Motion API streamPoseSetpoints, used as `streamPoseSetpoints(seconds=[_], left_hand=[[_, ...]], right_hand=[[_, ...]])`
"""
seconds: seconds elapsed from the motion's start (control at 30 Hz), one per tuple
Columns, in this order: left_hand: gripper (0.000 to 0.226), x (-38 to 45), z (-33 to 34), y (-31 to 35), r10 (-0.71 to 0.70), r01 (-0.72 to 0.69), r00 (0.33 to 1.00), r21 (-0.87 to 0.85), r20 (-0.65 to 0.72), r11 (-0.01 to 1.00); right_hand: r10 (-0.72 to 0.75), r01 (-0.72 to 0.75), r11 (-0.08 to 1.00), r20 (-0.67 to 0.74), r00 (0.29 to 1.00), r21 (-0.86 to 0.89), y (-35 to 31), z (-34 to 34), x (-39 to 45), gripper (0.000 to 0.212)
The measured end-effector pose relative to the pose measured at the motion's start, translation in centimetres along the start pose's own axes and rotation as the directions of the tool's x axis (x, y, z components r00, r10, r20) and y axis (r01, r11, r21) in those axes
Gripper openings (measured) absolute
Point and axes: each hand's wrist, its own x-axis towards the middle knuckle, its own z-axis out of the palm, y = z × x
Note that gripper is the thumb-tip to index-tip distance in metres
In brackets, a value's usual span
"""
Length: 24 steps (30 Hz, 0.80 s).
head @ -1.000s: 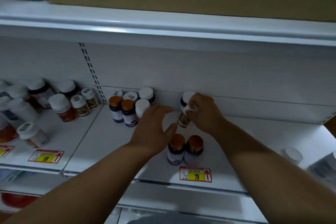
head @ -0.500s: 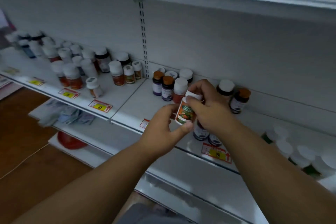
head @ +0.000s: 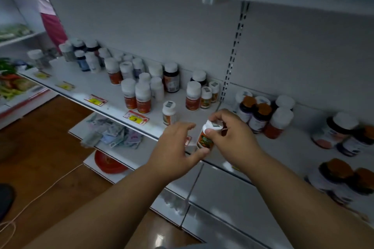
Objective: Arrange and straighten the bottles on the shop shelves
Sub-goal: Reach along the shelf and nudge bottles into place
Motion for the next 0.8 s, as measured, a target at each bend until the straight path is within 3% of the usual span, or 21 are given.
streamPoseSetpoints(seconds=[0.17, 0.4, 0.57, 0.8], left_hand=[[0.068, 4.3, -3.9, -6.6, 0.114, -0.124, 0.991, 0.177, 0.068, 0.976], [0.076, 9.1, -3.8, -10.5, 0.218, -0.285, 0.949, 0.324, 0.228, 0.902], [0.076, 10.0, -2.5, -12.0, 0.25, -0.341, 0.916, 0.277, 0.315, 0.898], [0.073, 10.1, -2.2, -12.4, 0.247, -0.333, 0.919, 0.268, 0.307, 0.904]], right_hand=[[0.006, -0.008, 0.981, -0.006, 1.0, -0.196, -1.8, 6.5, 4.8, 0.026], [0.177, -0.167, 0.944, 0.01, 0.984, -0.283, -0.8, 9.8, 8.6, 0.022], [0.22, -0.209, 0.927, 0.0, 0.976, -0.313, -0.5, 11.2, 9.2, 0.024], [0.21, -0.212, 0.932, -0.038, 0.977, -0.294, -0.6, 11.7, 8.7, 0.025]])
